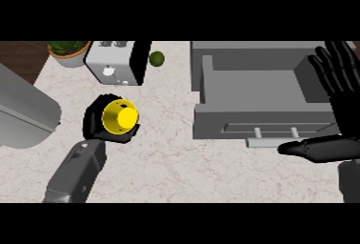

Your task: Pick up the cup, place it into the drawer and close the drawer

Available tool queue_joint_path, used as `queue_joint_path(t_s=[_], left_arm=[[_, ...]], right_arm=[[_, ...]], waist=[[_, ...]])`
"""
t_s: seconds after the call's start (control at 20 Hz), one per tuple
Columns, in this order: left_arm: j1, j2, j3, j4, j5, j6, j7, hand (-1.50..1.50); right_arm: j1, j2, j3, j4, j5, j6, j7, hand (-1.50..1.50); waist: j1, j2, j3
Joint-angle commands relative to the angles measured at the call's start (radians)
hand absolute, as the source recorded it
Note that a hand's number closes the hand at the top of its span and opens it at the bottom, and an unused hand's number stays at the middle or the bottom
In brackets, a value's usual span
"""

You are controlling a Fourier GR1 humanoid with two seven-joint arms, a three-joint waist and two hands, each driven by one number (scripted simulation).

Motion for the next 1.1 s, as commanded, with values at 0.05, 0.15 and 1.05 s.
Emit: queue_joint_path(t_s=[0.05, 0.15, 1.05], left_arm=[[-0.095, -0.068, -0.035, -0.154, 0.004, 0.068, 0.089, 1.5], [-0.091, -0.046, -0.066, -0.248, 0.005, 0.026, 0.185, 1.5], [-0.629, -0.117, -0.303, -0.219, 0.092, 0.465, 0.728, 1.5]], right_arm=[[0.039, -0.012, -0.02, -0.012, -0.011, 0.016, -0.01, -1.5], [0.03, -0.004, -0.012, 0.03, 0.029, 0.003, -0.044, -1.5], [-0.048, -0.012, -0.017, 0.043, 0.017, -0.005, -0.011, -1.5]], waist=[[0.008, -0.007, 0.002], [0.019, -0.007, 0.002], [-0.031, 0.006, 0.001]])
